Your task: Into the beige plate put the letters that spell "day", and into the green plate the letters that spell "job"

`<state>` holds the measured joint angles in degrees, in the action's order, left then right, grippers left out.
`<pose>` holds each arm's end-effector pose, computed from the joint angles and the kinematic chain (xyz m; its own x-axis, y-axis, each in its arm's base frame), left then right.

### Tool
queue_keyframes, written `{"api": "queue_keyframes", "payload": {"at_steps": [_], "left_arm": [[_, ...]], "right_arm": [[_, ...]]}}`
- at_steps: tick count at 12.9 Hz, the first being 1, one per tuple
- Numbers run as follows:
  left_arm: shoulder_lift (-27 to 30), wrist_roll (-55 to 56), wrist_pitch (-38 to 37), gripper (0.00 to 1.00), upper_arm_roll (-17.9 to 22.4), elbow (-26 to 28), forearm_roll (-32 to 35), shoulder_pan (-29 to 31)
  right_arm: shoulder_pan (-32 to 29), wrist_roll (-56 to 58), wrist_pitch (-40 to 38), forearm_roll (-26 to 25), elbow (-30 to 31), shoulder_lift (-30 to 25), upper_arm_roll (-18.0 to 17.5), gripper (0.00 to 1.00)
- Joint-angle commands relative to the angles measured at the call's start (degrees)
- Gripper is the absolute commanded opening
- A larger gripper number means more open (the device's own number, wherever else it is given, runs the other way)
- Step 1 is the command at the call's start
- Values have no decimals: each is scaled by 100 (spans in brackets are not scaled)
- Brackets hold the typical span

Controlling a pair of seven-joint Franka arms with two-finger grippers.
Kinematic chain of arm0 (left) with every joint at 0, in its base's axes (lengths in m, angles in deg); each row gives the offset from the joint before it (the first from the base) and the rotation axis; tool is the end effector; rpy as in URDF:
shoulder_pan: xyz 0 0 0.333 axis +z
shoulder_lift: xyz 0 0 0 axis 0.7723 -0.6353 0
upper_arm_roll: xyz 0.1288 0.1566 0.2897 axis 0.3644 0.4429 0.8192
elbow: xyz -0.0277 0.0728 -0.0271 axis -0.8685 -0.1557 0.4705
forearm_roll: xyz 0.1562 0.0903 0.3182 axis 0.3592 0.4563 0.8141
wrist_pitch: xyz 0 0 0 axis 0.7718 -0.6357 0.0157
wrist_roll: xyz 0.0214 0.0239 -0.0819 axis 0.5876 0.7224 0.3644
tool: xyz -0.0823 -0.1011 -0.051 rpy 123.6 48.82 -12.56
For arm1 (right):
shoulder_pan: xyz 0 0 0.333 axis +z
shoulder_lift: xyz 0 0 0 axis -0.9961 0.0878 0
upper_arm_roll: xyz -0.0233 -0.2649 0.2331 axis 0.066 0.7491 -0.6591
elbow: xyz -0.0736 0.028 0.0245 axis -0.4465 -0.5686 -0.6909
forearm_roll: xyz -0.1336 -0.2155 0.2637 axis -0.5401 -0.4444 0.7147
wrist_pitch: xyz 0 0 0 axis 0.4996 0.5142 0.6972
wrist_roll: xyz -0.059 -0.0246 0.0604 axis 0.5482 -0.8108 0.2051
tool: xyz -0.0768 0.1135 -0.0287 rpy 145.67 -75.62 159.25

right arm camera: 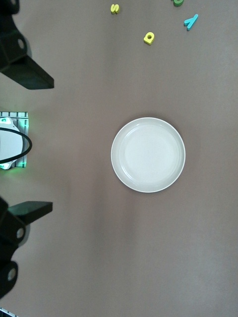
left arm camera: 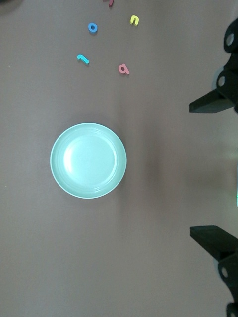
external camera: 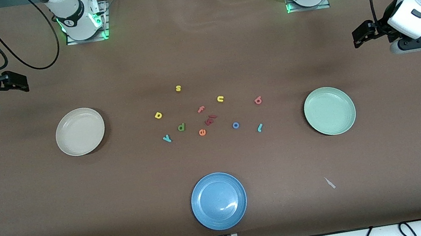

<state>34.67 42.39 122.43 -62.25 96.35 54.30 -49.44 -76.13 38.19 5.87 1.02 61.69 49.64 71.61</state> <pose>0.5123 -0.0572 0.5700 0.9891 0.0228 -0.1455 0.0239 -0.9997 0.0060 0.5075 0.0268 0.5789 0.9757 0.0783 -0.2046 0.0915 -0.9942 0.0559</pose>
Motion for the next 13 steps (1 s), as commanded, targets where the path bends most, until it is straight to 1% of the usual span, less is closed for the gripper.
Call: {"api": "queue_keyframes", "payload": {"at_steps": [1, 2, 3, 4, 6, 10, 12, 13], "left_arm": [[-326, -139, -123, 100, -8, -176, -73, -6], [-389, -139, -123, 100, -17, -255, -100, -32], [-511, -78, -132, 100, -43, -412, -109, -224], [-556, -60, -141, 100, -43, -440, -92, -382], [-678, -60, -123, 100, -52, -458, -109, -707], [-1504, 132, -88, 100, -52, -958, -109, -1349], [-2004, 649, 183, 100, -61, -1344, -109, -1595], [-2180, 826, 376, 100, -52, -1432, -109, -1727]], "right_arm": [[74, 103, -55, 28, 16, -26, -12, 100], [118, 76, -64, 36, 34, -26, -12, 100], [179, 59, -73, 36, 34, -26, -12, 100], [223, 50, -134, 45, 34, -26, -21, 100], [241, 32, -178, 290, 43, -26, -47, 100], [443, 23, -196, 327, 78, -26, -56, 100], [688, -2, -205, 606, 78, 132, -56, 100], [881, -247, -161, 634, 69, 176, -56, 100]]}}
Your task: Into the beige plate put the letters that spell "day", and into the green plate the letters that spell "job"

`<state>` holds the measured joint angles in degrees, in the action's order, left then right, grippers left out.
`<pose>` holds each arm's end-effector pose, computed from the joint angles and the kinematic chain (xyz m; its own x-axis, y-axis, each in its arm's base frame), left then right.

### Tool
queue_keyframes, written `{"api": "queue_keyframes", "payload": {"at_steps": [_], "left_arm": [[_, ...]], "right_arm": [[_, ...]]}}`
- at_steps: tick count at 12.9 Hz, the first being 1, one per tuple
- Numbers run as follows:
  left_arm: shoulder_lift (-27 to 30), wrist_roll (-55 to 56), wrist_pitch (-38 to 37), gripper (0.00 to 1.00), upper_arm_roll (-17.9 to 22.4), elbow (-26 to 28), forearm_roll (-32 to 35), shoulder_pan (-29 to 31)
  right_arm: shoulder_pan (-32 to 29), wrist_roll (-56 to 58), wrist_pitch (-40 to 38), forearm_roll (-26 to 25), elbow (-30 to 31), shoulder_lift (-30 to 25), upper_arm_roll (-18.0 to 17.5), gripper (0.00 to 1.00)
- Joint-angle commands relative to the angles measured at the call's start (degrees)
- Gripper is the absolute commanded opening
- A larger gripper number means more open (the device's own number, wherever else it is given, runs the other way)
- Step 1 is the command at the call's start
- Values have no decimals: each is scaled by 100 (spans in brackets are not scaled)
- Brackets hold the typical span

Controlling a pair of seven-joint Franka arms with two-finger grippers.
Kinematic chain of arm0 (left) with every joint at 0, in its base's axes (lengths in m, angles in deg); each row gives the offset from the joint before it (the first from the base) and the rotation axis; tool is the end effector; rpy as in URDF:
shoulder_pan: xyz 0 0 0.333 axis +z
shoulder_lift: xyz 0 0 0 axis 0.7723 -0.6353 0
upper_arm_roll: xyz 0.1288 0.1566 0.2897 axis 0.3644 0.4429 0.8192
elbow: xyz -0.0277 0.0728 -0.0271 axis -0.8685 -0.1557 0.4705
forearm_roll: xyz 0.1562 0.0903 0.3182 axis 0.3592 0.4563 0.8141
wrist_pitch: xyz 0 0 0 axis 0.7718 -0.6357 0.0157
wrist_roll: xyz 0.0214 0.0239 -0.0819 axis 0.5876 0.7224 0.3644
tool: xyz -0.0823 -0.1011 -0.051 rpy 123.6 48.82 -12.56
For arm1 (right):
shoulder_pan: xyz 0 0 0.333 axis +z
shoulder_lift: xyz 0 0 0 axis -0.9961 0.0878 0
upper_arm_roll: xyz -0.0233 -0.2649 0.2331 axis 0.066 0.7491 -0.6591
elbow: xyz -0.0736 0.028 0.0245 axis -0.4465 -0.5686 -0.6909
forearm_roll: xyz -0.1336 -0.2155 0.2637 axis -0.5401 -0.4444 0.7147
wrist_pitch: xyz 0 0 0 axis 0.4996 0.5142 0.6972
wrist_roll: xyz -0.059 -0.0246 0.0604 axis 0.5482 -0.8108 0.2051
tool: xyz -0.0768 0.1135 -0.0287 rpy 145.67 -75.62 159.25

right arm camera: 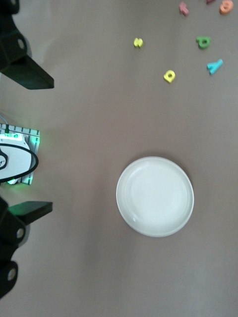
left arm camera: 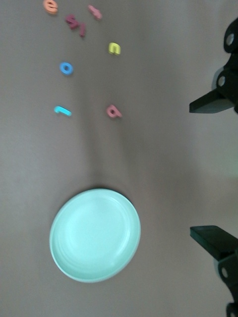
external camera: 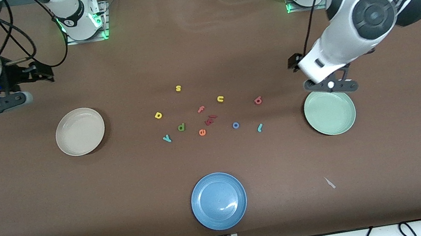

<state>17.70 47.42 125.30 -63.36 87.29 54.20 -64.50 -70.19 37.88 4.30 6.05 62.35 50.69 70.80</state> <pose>0.5601 -0.2214 0.4760 0.9579 -0.1635 -0.2361 -0.1641 -0.9863 0.0174 0.4971 0.0992 0.5631 0.9460 0.1947 -0.2590 0.1936 -0.9806 -0.0298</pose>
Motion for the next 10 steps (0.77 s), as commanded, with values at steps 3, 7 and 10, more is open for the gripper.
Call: {"api": "queue_keyframes", "payload": {"at_steps": [3, 7, 10], "left_arm": [[-1265, 614, 1160, 100, 59, -572, -64, -460], [-1899, 642, 2250, 100, 77, -502, 41, -812], [-2321, 607, 2831, 98, 59, -370, 673, -847]], "right_arm": [[841, -1174, 268, 123, 20, 369, 24, 100], [1509, -2535, 873, 79, 143, 809, 24, 100], [1713, -3118, 1673, 70, 599, 836, 16, 100]]}}
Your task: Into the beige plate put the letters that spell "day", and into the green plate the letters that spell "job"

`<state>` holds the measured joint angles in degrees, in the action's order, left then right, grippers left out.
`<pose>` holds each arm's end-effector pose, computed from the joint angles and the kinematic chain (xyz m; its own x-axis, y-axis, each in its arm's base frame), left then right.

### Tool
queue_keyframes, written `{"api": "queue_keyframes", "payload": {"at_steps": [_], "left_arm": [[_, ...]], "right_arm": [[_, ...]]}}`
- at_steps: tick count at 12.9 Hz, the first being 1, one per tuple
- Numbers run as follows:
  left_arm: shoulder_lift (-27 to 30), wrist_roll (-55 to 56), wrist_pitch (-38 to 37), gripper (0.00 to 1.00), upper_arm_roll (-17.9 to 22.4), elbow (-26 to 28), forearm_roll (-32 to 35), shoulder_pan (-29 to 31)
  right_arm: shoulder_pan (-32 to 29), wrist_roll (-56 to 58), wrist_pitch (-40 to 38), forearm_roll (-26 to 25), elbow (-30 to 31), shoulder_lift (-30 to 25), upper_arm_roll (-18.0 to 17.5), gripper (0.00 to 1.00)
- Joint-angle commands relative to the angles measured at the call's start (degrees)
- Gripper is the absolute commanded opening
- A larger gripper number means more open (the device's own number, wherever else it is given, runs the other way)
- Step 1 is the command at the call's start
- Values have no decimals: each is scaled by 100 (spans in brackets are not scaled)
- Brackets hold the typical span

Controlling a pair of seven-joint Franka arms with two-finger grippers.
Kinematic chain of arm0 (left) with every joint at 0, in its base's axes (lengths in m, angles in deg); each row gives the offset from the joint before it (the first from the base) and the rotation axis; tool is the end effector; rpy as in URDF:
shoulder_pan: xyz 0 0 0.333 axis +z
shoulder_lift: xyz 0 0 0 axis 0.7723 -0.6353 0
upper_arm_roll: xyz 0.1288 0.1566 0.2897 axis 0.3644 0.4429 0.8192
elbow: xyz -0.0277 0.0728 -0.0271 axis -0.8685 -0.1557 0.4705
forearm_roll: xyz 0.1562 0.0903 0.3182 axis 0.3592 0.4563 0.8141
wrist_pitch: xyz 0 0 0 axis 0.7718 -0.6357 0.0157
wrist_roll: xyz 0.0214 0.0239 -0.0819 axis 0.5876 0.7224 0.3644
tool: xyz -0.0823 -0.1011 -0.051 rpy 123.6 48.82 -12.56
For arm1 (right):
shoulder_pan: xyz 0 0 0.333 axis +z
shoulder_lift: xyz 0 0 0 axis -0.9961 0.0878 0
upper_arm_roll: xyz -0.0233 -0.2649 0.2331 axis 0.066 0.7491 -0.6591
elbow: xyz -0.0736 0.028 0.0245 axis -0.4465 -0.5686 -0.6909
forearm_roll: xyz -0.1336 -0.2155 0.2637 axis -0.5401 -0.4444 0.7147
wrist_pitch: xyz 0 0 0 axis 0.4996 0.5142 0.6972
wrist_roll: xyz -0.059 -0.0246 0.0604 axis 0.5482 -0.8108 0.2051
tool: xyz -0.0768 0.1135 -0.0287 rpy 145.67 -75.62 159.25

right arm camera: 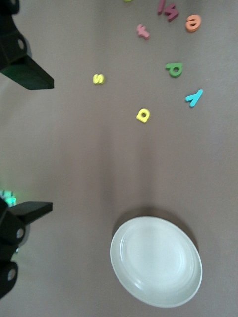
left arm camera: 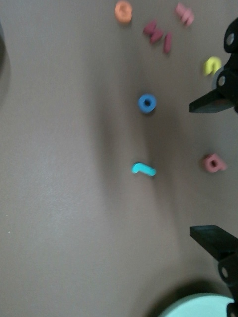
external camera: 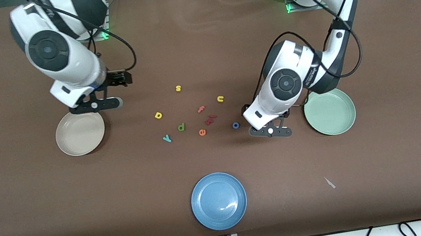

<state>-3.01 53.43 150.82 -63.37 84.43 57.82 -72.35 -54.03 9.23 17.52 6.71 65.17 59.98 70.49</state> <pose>0.6158 -0.3325 0.2896 0.9749 -0.1965 -0.1047 -0.1949 -0.9805 0.0253 0.4990 0.2651 0.4672 0.9740 -0.0323 -0.2244 -0.0124 -0.9959 0.0899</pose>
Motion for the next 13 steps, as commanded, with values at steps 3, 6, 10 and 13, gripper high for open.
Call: {"api": "queue_keyframes", "payload": {"at_steps": [3, 6, 10, 13], "left_arm": [[-408, -275, 771, 85, 60, 188, 426, -71], [-479, -311, 1265, 81, 60, 575, 426, -80], [-541, -311, 1406, 58, 60, 717, 435, -89], [-619, -311, 1511, 19, 60, 690, 435, -88]], "right_arm": [[97, -288, 747, 12, 704, -93, 47, 100], [106, -288, 1414, 13, 1152, -119, 3, 100], [97, -288, 2870, 21, 1924, -58, -102, 100], [106, -288, 3936, 21, 2138, 538, -146, 100]]}}
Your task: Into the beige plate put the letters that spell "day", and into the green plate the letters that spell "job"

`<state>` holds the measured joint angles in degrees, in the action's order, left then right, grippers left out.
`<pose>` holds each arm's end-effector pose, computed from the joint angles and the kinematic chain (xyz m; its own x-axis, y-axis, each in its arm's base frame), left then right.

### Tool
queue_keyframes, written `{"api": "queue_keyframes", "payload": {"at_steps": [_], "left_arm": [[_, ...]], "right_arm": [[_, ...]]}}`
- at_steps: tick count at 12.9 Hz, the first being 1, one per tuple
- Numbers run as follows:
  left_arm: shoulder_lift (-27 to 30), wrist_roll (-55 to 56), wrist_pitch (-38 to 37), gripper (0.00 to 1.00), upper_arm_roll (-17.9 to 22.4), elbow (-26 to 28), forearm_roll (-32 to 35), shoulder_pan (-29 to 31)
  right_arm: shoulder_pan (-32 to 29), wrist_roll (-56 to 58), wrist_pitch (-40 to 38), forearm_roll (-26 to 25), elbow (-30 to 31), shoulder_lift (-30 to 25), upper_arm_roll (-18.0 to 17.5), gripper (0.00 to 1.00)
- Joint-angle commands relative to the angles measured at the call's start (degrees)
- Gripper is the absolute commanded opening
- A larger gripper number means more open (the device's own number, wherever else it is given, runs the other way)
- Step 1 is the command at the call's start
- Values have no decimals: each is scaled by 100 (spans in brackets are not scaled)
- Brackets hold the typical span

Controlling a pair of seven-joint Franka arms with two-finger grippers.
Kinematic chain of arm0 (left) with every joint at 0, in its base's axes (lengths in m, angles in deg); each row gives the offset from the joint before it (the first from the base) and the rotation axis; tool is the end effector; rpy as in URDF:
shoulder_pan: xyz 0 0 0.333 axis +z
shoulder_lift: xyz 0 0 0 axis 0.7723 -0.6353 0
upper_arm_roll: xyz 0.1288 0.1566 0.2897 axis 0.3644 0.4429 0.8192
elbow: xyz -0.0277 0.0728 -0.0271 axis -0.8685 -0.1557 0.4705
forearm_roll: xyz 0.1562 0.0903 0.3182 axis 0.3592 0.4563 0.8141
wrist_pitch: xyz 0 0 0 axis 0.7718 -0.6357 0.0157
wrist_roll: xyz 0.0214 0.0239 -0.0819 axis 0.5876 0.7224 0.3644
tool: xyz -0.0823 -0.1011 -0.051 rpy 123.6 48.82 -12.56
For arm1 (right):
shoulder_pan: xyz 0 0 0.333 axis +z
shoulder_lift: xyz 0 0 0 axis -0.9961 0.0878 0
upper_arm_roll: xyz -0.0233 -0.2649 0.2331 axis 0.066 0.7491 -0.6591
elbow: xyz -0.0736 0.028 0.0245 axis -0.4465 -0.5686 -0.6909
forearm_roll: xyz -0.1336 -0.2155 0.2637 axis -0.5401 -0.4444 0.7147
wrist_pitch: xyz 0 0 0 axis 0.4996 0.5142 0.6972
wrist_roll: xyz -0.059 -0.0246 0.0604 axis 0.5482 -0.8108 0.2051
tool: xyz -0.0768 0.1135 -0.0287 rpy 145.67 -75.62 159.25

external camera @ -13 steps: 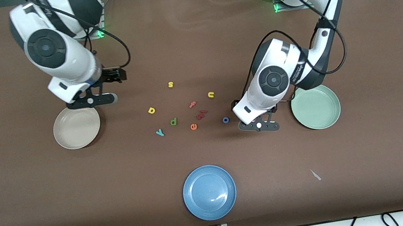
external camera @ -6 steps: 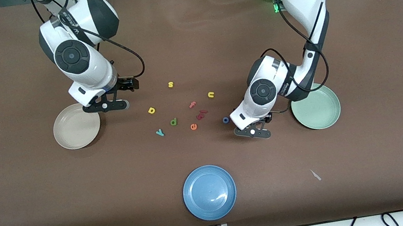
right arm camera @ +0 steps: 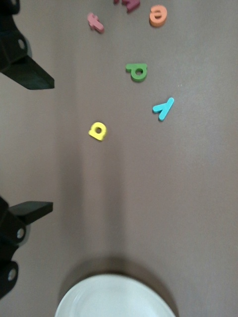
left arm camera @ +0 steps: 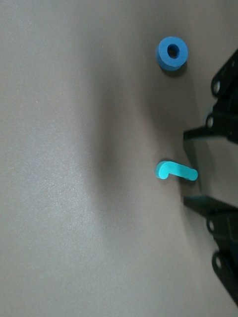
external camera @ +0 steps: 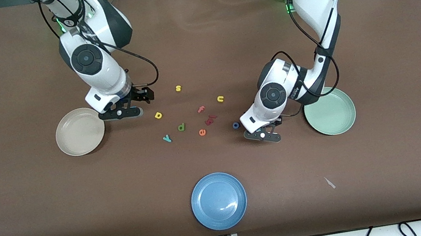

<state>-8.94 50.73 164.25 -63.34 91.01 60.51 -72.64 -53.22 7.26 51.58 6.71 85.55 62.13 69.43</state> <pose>0.6036 -0.3329 0.1896 0.9582 -0.2745 -0.0808 -0.2739 -0.9616 0.0190 0.4922 0.2768 0.3385 0.9981 -0.0409 -0.0460 -0.0408 -0.9992 0.0038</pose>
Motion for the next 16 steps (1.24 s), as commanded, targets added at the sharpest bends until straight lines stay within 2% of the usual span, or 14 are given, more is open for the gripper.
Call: {"api": "queue_keyframes", "payload": {"at_steps": [1, 2, 4, 7, 11, 14, 16], "left_arm": [[-45, -41, 256, 16, 57, 32, 167, -51], [-45, -41, 274, 16, 57, 32, 167, -50], [-36, -32, 274, 0, 57, 41, 167, -42], [121, 12, 65, 0, 57, 32, 167, -15], [719, -23, -1331, 0, 127, 49, 193, 247], [966, -163, -2088, 0, 109, 94, 851, 617], [1045, -548, -2099, 0, 92, 303, 949, 1002]], "right_arm": [[43, -126, 803, 30, 91, 499, -75, 100], [51, -170, 1014, 21, 82, 666, -84, 100], [95, -187, 1340, 83, 55, 939, -84, 100], [104, -416, 1438, 100, 3, 1037, -93, 100], [113, -469, 1438, 118, -208, 1406, -145, 100], [131, -565, 1579, 171, -279, 1599, -154, 99], [131, -565, 1597, 171, -279, 1678, -163, 99]]}}
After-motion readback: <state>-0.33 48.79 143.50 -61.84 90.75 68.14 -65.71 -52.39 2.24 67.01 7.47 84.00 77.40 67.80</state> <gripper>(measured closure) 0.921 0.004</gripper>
